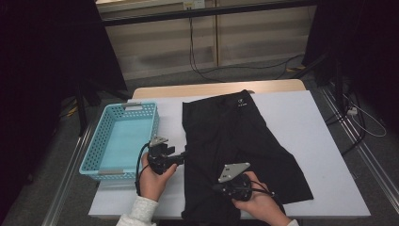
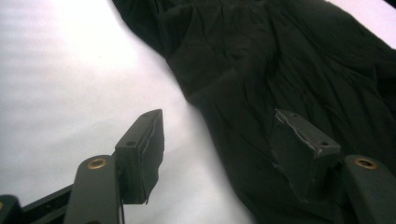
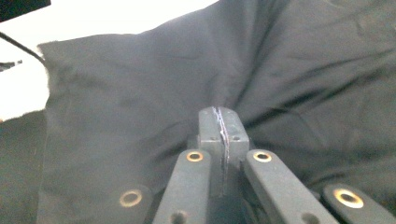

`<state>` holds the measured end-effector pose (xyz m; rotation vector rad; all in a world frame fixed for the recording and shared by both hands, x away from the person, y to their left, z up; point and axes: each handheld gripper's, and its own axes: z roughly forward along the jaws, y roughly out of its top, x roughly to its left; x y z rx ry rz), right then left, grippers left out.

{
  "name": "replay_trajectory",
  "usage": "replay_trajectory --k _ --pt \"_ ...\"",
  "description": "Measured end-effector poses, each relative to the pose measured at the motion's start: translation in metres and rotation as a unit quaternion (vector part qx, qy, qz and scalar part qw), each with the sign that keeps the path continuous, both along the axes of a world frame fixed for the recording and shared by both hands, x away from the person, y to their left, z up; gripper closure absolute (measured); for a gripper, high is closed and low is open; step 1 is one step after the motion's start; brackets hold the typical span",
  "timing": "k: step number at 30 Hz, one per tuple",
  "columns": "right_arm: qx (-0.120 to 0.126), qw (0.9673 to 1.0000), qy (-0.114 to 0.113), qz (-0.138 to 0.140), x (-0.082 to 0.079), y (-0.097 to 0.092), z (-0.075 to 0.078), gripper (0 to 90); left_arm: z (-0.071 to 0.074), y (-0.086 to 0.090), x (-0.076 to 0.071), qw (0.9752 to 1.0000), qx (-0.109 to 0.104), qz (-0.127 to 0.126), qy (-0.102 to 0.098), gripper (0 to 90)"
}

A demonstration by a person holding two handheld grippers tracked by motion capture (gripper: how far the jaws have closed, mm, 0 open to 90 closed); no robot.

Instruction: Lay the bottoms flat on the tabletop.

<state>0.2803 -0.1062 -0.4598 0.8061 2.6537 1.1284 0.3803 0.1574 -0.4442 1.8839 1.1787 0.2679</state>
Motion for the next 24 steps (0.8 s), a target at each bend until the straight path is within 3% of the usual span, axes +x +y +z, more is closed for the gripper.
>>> replay_trajectory --k 2,4,5,8,10,13,14,16,20,24 --pt "-0.003 1.0 0.005 -0.004 -0.002 -0.009 0.002 84.7 0.003 0.001 0.0 1.0 -0.003 0.001 -0.001 35.3" --pt "0.025 0.9994 -0.016 -0.015 0.0 -0.01 0.005 65.4 0.003 0.001 0.0 1.0 -0.001 0.002 -0.004 34.4" --pt "0.036 0.9985 -0.039 -0.01 0.001 0.0 0.009 54.3 0.003 0.001 0.0 1.0 -0.001 0.003 -0.004 33.4" --pt "0.055 0.9977 -0.038 0.01 -0.001 0.015 0.009 52.9 0.001 0.0 0.001 1.0 0.005 0.003 -0.005 32.2" --pt "0.051 0.9979 -0.03 0.029 -0.004 0.031 0.005 49.0 -0.001 0.0 0.002 1.0 0.0 0.003 0.001 31.3" --pt "0.017 0.9986 -0.029 0.042 -0.005 0.045 -0.007 52.7 -0.004 0.001 0.002 1.0 0.001 0.004 0.008 31.3" --pt "0.03 0.998 -0.037 0.042 -0.005 0.045 -0.009 62.6 -0.004 0.001 0.003 0.9999 0.001 0.006 0.009 31.4" --pt "0.028 0.9984 -0.032 0.038 -0.006 0.046 -0.007 87.4 -0.002 0.0 0.003 1.0 0.002 0.006 0.006 31.8" --pt "0.031 0.9987 -0.015 0.038 -0.006 0.045 -0.006 90.0 0.001 -0.007 0.004 1.0 0.005 -0.002 0.006 34.1" --pt "0.05 0.9973 0.003 0.053 -0.007 0.041 -0.005 90.0 0.003 -0.012 0.004 1.0 0.007 -0.002 0.004 33.8"
